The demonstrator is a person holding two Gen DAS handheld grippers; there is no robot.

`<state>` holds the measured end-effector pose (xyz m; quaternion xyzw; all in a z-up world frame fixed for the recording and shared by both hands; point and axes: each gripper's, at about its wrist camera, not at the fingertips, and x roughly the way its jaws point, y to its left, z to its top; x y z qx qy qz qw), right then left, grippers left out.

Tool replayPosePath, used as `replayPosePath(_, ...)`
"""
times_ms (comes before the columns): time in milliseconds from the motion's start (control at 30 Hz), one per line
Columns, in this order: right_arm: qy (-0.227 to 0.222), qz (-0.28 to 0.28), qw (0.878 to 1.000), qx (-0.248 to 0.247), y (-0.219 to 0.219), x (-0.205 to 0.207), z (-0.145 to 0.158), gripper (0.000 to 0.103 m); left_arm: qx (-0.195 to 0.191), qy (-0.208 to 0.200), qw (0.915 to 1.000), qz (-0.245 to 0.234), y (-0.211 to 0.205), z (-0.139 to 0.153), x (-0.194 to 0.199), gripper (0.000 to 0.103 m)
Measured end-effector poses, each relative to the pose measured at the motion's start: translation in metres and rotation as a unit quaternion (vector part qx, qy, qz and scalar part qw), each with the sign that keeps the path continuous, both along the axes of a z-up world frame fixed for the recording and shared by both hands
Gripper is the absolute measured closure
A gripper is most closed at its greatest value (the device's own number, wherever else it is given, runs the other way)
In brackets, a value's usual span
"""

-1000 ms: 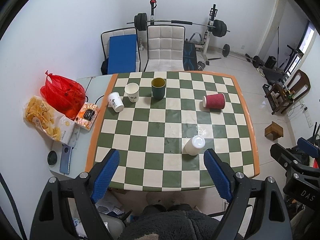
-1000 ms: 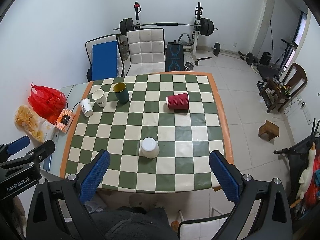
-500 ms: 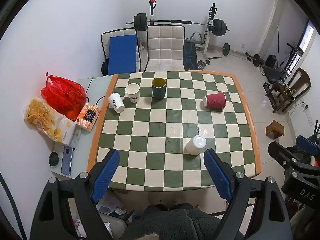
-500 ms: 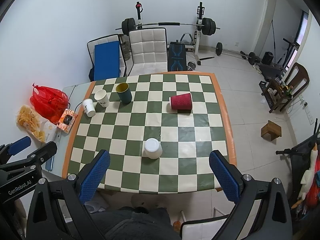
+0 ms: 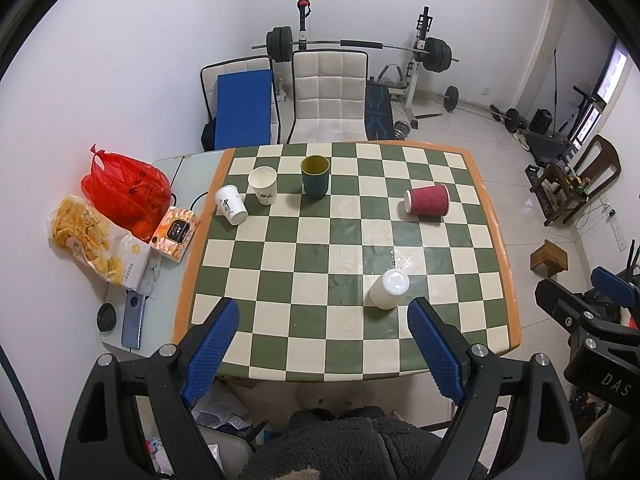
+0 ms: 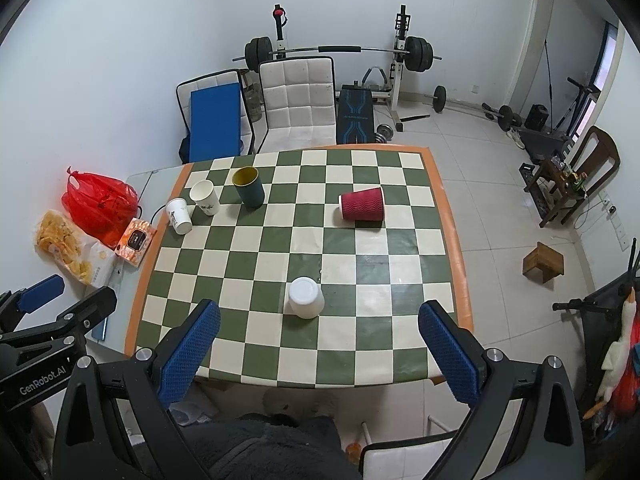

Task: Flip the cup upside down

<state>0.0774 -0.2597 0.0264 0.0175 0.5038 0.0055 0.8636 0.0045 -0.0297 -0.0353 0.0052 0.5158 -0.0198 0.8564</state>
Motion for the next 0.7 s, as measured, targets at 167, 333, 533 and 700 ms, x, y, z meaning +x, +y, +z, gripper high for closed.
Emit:
replayPosePath(167, 0.000, 0.001, 1.000, -0.001, 0.001, 0.000, 0.000, 0.002, 0.000, 0.001, 1.0000, -0.003, -0.002, -0.001, -0.002, 0.017)
replayPosePath(333, 0.000, 0.004, 1.000, 0.001, 0.003, -0.003, -0.001, 0.002, -0.001, 0.000, 1.0000, -0.006, -0.004, -0.002, -0.002, 0.017)
replayPosePath(533, 0.000, 0.003, 1.000, 0.001, 0.003, -0.003, -0.001, 0.002, -0.003, 0.002, 1.0000, -0.009, -0.007, -0.003, -0.005, 0.017)
replayPosePath(700, 0.002, 0.006, 1.000, 0.003, 0.004, -0.005, -0.001, 0.002, -0.003, 0.001, 0.9999, -0.010, -0.010, -0.003, -0.007, 0.017)
